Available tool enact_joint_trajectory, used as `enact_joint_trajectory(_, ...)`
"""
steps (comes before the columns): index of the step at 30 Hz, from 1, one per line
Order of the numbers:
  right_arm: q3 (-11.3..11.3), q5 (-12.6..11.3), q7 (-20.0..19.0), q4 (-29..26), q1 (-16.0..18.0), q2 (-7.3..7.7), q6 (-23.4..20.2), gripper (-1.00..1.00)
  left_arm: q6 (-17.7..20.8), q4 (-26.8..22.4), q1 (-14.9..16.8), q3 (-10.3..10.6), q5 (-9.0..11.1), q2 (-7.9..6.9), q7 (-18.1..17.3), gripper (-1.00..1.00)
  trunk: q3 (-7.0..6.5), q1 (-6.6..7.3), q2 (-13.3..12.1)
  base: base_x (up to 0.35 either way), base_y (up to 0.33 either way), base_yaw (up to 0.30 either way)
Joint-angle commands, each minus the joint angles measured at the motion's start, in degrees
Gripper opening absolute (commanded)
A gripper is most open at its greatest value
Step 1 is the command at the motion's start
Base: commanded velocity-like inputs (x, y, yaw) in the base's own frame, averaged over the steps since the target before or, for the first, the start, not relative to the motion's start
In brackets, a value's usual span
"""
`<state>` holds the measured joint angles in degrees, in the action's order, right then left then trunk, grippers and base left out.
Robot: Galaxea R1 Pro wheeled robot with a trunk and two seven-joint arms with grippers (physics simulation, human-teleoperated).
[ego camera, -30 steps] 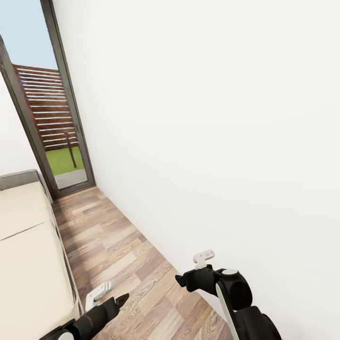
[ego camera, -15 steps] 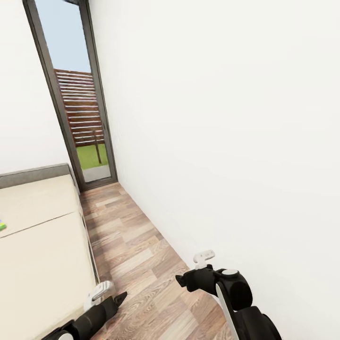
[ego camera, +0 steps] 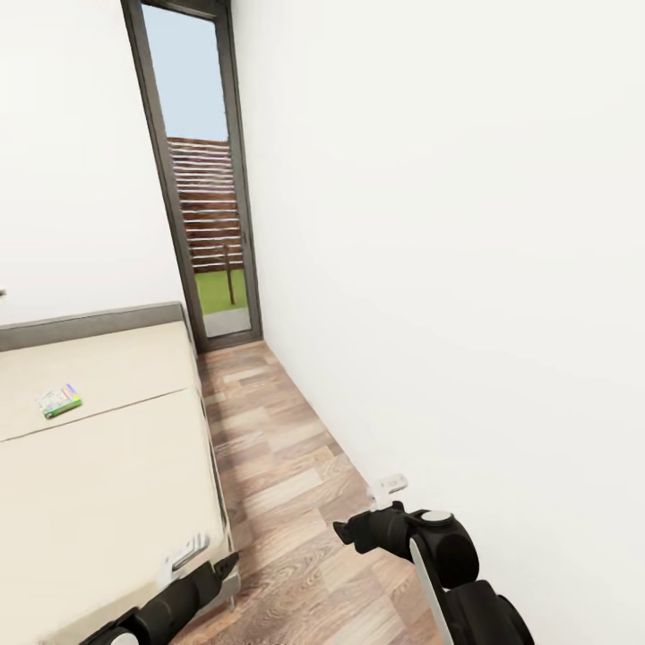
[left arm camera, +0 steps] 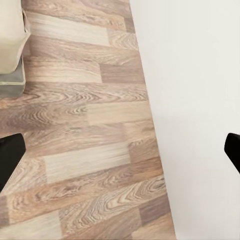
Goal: Put all the toys in the child's room - the three board games (two on the bed and one on the table), the two jigsaw puzzles on the table, and the tennis ball on the table - inside the toy box on the table in the child's room.
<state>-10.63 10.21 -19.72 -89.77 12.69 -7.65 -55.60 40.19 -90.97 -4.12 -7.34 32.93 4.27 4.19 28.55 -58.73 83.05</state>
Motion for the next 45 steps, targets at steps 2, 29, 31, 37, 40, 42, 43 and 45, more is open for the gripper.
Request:
enact_joint_trajectory(2, 0.00, 0.60, -0.65, -0.04, 0.02, 0.16, -0.21, 1.00, 0.22, -0.09, -0.14, -0.10, 0.66, 0.04, 0.51, 1.00, 0.06, 0.00, 0.03, 0.000, 0.000, 0.275)
enact_joint_trajectory(29, -0.44, 0.01, -1.03, 2.27, 0.57, 2.23, -1.08, 1.00, -4.02, -0.56, -2.23, -9.19, 2.70, 0.66, -0.13, 1.00, 0.09, 0.00, 0.03, 0.000, 0.000, 0.064)
enact_joint_trajectory(31, -0.40, 0.00, -1.03, 2.26, 0.59, 2.24, -1.10, 1.00, -4.33, -0.59, -2.35, -9.66, 3.50, 0.66, -0.16, 1.00, 0.10, 0.00, 0.03, 0.000, 0.000, 0.169)
enact_joint_trajectory(37, -0.32, -0.01, -1.02, 2.29, 0.64, 2.27, -1.20, 1.00, -5.06, -0.60, -2.63, -10.75, 7.02, 0.47, -0.21, 1.00, 0.10, 0.00, 0.03, 0.000, 0.000, 0.219)
enact_joint_trajectory(40, -0.30, -0.01, -1.02, 2.28, 0.65, 2.28, -1.26, 1.00, -5.24, -0.49, -2.70, -10.97, 8.27, 0.41, -0.20, 1.00, 0.10, 0.00, 0.03, 0.000, 0.000, 0.253)
enact_joint_trajectory(42, -0.29, -0.01, -1.04, 2.29, 0.65, 2.28, -1.28, 1.00, -5.32, -0.43, -2.72, -11.00, 8.71, 0.39, -0.17, 1.00, 0.10, 0.00, 0.03, 0.000, 0.000, 0.262)
enact_joint_trajectory(43, -0.29, -0.03, -1.05, 2.28, 0.66, 2.28, -1.29, 1.00, -5.39, -0.40, -2.74, -11.01, 9.07, 0.37, -0.15, 1.00, 0.10, 0.00, 0.03, 0.000, 0.000, 0.267)
enact_joint_trajectory(45, -0.28, -0.03, -1.05, 2.27, 0.66, 2.28, -1.30, 1.00, -5.44, -0.39, -2.76, -10.98, 9.34, 0.36, -0.08, 1.00, 0.10, 0.00, 0.03, 0.000, 0.000, 0.271)
